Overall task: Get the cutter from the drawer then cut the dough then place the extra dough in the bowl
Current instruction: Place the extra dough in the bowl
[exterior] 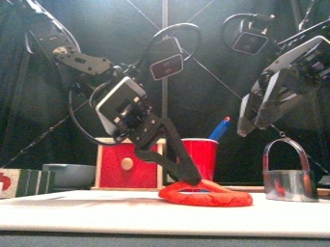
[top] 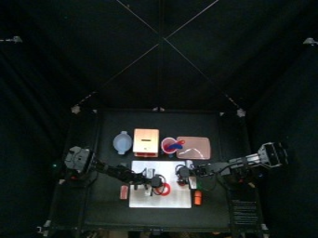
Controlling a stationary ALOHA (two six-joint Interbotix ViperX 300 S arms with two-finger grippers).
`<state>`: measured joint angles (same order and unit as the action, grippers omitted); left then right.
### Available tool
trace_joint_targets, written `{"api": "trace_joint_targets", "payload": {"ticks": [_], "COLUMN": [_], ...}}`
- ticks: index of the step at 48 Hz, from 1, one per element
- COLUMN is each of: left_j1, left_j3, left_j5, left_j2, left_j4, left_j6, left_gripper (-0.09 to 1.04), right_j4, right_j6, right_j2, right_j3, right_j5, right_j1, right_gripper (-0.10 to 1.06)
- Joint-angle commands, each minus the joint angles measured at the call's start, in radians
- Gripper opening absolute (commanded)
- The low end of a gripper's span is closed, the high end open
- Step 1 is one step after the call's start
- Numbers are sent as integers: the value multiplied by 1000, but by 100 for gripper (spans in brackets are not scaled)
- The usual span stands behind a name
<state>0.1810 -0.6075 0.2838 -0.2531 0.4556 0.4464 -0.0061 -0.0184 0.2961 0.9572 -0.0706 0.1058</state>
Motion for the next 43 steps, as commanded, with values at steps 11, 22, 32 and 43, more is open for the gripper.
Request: {"api": "trace_joint_targets", "payload": {"ticks": [11, 22, 32, 43], "left_j1": [-201, -377, -486, -560], "left_j3": [-120, -247, -422, -561], "left_j5": [12, 17, 37, 35], "left_j2": [400, 663, 887, 1049], "left_j4": [-107, -110, -75, 15], "left_j6": [9, 9, 5, 6], "left_gripper": [57, 76, 77, 77], "right_j4": [3, -17, -17, -11], "right_j6": [-3, 2, 2, -2], "right_j2": [11, 11, 14, 14], "right_j3": [-9, -3, -3, -3], "right_j5": [-11, -14, -11, -9], "right_j1": [-17, -34, -44, -44], "right_gripper": [85, 85, 85, 85]}}
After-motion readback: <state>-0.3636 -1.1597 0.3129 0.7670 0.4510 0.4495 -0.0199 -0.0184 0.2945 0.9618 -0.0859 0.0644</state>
